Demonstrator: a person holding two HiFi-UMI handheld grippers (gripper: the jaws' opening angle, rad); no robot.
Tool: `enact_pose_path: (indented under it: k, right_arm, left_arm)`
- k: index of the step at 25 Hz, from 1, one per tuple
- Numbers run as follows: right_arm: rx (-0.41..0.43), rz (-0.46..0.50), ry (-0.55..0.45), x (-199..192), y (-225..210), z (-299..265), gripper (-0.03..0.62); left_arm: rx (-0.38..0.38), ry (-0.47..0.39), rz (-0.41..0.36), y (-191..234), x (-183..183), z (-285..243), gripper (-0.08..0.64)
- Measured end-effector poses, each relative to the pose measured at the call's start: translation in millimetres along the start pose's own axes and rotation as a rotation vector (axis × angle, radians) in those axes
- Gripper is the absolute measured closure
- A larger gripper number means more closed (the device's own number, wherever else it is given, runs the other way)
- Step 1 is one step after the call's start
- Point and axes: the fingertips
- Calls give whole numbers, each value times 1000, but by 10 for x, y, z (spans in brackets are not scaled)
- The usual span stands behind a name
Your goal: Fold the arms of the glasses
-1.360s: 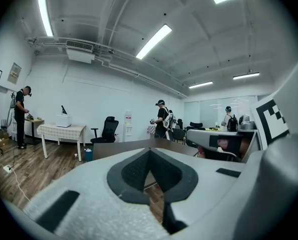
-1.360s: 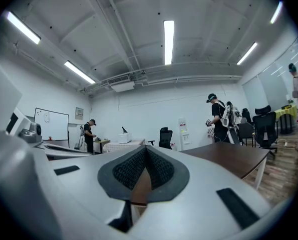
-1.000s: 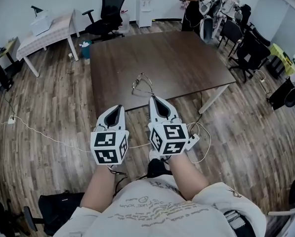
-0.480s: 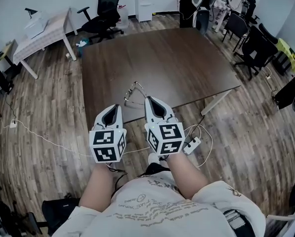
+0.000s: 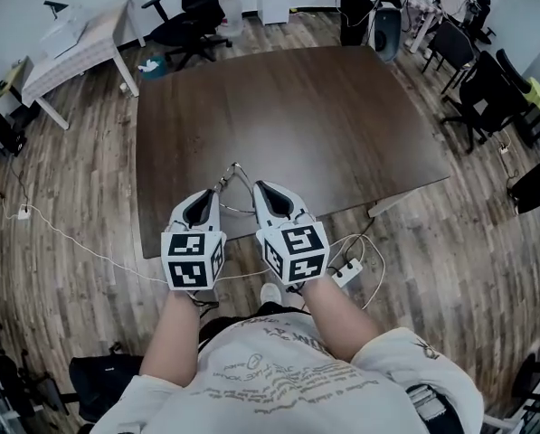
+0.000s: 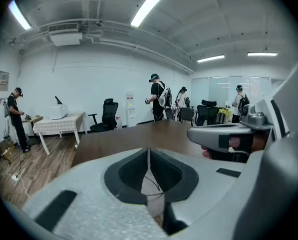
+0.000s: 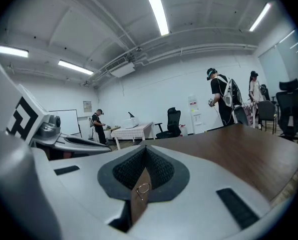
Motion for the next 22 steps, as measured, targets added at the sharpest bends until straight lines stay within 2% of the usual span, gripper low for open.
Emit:
enact_pose_path:
  k: [4, 11, 22]
  right_arm:
    - [20, -17, 42, -71, -148, -199, 578]
    - [6, -23, 103, -230, -334, -485, 578]
    - [-101, -2, 175, -440, -562, -981, 578]
  left_arm:
    - [-39, 80, -8, 11, -174, -276, 545]
    - [-52, 147, -9, 140, -426, -575, 545]
    - [-172, 266, -85, 402, -985, -1315, 543]
Point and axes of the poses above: the fingertips, and each gripper's own axes: z backward along the fingers, y to its left, x out of its top, and after that the axes turned 12 degrees about -z, right-handed
